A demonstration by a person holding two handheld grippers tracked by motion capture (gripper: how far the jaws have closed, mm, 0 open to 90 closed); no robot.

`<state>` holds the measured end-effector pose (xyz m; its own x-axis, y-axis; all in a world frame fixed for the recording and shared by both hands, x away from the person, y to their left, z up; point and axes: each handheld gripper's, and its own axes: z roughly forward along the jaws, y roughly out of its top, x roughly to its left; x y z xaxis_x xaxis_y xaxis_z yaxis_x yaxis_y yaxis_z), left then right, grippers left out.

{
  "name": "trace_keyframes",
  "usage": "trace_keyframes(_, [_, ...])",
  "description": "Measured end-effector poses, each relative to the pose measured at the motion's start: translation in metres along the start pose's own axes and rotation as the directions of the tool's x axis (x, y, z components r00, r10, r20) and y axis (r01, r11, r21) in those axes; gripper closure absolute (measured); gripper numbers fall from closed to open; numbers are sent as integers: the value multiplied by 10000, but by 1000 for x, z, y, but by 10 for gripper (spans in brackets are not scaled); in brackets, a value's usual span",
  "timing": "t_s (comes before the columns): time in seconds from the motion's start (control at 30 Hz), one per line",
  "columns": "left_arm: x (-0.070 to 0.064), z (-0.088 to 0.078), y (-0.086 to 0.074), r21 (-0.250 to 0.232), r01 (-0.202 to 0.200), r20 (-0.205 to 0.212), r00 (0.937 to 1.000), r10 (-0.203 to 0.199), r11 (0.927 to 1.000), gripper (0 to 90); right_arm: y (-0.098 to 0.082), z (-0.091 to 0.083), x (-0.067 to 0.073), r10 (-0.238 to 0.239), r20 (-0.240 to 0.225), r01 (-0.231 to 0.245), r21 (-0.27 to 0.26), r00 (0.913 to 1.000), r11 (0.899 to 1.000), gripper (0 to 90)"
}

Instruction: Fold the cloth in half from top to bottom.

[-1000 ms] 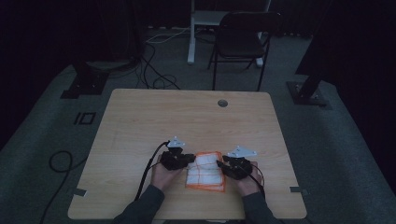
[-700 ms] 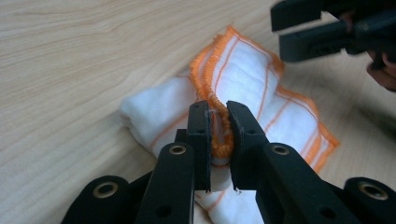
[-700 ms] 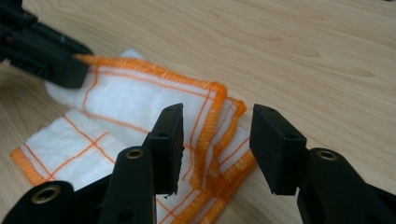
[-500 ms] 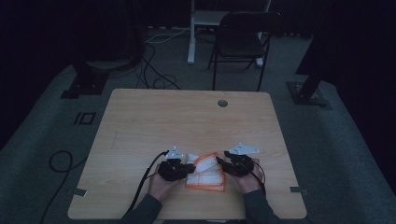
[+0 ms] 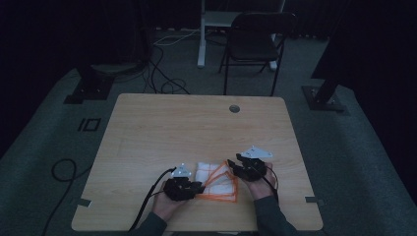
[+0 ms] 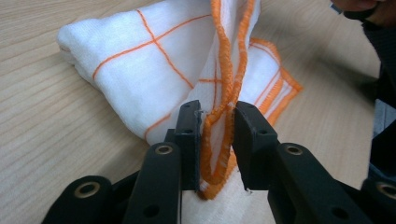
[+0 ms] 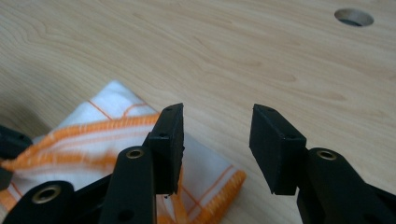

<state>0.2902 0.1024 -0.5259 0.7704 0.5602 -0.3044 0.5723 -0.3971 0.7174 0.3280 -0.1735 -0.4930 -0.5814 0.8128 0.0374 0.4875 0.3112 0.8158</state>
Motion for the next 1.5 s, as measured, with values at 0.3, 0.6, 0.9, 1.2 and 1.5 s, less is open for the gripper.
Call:
trace_keyframes(0.3, [0, -20, 1, -697, -48, -35, 10000, 46, 9976, 664, 3, -2, 3, -30, 51, 31, -191, 10000, 9998, 548])
trace_keyframes(0.6, [10, -17, 3, -859, 174, -389, 9990, -208, 9962, 661, 4, -3, -3, 247, 370, -231, -441, 9990, 9988, 552])
trace_keyframes(0.9, [9, -1, 2, -393, 150, -356, 9992, -164, 9991, 651, 6, 0, -4, 259, 435, -242, -401, 9987, 9989, 555])
trace_keyframes(1.2, [8, -2, -5, -354, 175, -334, 9993, -187, 9992, 646, 4, 0, -2, 148, 239, -140, -337, 9996, 9993, 544])
trace_keyframes(1.5, [13, -11, -8, -559, 111, -807, 9966, -156, 9984, 635, -11, -6, -4, 220, 196, -216, -225, 9996, 9995, 534])
